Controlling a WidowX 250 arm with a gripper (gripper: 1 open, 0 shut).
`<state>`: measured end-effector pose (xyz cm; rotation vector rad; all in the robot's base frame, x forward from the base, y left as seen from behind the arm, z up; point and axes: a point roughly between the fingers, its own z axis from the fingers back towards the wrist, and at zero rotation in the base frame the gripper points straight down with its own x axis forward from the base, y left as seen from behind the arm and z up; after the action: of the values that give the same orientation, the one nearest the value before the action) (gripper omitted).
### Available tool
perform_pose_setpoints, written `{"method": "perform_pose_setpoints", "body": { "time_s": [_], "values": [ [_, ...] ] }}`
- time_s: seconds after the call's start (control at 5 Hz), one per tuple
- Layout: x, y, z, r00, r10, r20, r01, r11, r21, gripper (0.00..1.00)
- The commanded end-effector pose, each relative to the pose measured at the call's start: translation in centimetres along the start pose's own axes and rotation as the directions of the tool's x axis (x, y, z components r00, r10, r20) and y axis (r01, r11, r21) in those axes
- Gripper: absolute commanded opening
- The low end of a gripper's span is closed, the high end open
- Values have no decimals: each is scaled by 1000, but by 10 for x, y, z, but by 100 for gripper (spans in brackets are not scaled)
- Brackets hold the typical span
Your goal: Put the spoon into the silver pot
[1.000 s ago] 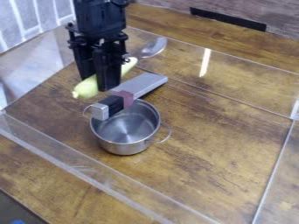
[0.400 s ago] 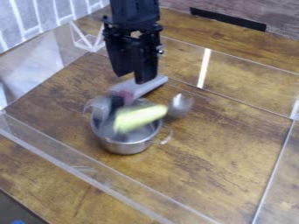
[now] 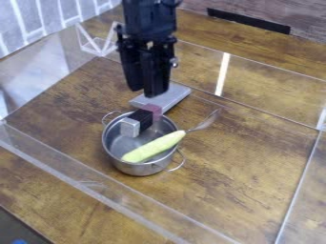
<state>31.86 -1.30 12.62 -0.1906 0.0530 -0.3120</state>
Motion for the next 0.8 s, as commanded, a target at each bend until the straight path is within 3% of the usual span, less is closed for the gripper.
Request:
{"method": "perform_pose_setpoints", "body": {
  "time_s": [0.0,0.6],
  "values": [
    [-6,-9,11,998,17,58,-18,1000,16,0],
    [16,5,-14,999,-9,41,8,1000,12,0]
  ]
}}
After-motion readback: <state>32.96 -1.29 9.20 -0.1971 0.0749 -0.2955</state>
